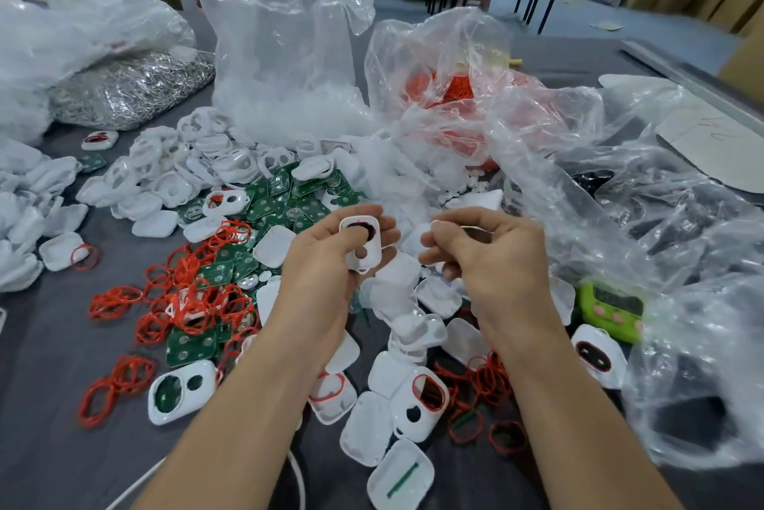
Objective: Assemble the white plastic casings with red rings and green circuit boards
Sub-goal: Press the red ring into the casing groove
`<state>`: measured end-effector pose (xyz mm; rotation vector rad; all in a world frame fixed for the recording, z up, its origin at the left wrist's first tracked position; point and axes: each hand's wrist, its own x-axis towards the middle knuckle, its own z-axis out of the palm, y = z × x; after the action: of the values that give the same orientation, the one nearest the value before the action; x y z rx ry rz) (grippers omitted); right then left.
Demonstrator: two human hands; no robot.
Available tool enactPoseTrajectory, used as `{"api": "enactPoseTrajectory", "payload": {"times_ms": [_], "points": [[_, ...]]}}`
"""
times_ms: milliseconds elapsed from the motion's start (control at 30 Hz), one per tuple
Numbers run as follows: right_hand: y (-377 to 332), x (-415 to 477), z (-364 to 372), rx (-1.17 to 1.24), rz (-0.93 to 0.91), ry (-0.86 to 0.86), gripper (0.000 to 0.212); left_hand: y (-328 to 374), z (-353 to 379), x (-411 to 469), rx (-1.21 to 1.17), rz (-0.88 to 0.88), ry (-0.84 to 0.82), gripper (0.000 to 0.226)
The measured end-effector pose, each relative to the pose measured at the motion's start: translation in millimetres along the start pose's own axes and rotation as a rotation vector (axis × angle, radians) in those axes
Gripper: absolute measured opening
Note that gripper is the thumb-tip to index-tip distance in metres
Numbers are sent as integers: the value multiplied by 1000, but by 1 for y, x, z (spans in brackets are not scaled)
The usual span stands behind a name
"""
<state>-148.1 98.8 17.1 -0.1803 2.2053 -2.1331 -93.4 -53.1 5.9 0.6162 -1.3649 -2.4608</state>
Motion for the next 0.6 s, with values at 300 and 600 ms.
{"api": "enactPoseTrajectory", "payload": {"times_ms": [300, 600], "points": [[-2, -6, 9, 295, 177, -217, 9, 4, -1, -1, -254, -160, -74, 33], [-4, -4, 9, 367, 241, -239, 28, 5, -4, 0, -293, -210, -118, 47]]}}
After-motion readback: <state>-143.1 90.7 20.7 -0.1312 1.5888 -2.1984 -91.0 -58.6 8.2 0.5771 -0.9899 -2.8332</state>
